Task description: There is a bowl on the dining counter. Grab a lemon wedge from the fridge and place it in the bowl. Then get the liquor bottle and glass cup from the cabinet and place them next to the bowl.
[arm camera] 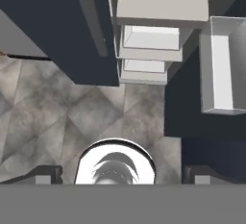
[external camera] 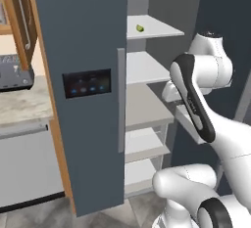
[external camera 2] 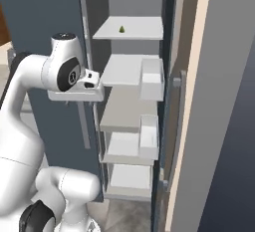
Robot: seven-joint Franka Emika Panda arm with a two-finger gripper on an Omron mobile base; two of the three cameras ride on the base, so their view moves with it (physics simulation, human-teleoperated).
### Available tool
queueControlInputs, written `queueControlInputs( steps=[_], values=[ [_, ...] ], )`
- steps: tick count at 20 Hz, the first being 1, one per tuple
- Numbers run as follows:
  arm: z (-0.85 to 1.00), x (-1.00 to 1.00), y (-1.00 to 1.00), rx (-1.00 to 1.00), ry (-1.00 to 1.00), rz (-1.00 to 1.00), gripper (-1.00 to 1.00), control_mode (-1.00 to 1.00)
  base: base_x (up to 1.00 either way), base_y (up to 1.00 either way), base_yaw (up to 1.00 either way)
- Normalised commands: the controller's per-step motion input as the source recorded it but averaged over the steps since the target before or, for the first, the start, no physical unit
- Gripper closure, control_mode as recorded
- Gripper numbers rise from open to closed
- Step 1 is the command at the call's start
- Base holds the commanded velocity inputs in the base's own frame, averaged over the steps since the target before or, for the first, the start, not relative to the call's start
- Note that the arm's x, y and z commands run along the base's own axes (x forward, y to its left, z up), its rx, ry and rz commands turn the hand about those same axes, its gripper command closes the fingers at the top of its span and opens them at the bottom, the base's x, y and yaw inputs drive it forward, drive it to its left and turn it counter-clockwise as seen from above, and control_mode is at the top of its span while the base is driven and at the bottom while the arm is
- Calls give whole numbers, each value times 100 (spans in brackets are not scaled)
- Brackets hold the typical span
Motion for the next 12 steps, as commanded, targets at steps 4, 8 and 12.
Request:
queueControlInputs(
  steps=[4, 8, 12],
  values=[
    [0, 0, 0, 0, 0, 0, -100, 100, 29, 47, -33],
    [0, 0, 0, 0, 0, 0, -100, 100, 42, 51, -34],
    [0, 0, 0, 0, 0, 0, -100, 100, 55, 34, -26]
  ],
)
